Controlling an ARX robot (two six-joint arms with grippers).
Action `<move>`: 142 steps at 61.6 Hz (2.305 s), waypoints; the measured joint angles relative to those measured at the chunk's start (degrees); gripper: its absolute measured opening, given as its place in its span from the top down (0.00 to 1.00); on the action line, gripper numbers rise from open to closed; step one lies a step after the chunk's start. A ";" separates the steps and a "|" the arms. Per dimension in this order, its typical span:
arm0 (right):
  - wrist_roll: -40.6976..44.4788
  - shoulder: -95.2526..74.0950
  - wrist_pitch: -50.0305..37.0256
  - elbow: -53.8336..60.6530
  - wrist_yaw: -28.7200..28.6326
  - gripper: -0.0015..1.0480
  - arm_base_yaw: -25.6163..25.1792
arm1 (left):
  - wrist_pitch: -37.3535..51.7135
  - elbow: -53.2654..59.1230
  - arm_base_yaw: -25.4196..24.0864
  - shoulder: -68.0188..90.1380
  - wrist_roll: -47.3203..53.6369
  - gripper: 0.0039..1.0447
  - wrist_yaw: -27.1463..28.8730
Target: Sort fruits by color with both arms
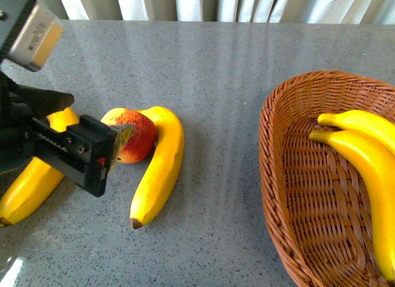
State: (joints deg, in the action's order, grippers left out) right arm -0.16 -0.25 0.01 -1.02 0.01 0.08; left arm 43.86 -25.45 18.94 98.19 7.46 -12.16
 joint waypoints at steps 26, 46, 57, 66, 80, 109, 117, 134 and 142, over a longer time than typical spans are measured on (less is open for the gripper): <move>0.00 0.00 0.00 0.00 -0.02 0.09 0.00 | -1.46 -4.94 1.66 5.57 -0.07 0.09 3.39; 0.00 0.00 0.00 0.00 -0.02 0.09 0.00 | -1.46 -5.77 1.99 7.72 -1.77 0.09 5.11; 0.00 0.00 0.00 0.00 -0.02 0.09 0.00 | -1.44 -6.23 2.27 8.90 -2.64 0.09 5.81; 0.00 0.00 0.00 0.00 -0.02 0.09 0.00 | -1.44 -6.58 2.51 9.51 -2.86 0.09 6.23; 0.00 0.00 0.00 0.00 -0.02 0.09 0.00 | -1.51 -7.04 3.02 11.23 -3.15 0.09 7.19; 0.00 0.00 0.00 0.00 -0.02 0.09 0.00 | -1.84 -8.72 4.15 14.03 -4.81 0.09 10.43; 0.00 0.00 0.00 0.00 -0.02 0.09 0.00 | -1.84 -8.83 4.24 14.73 -5.46 0.22 10.91; 0.00 0.00 0.00 0.00 -0.02 0.09 0.00 | -1.07 -8.76 4.33 14.75 -7.26 0.32 10.86; 0.00 0.00 0.00 0.00 -0.02 0.09 0.00 | 0.37 -7.48 4.33 14.10 -7.93 0.32 10.45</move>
State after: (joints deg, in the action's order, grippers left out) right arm -0.16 -0.25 0.01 -1.02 -0.01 0.08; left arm 44.23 -32.93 23.27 112.29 -0.47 -1.72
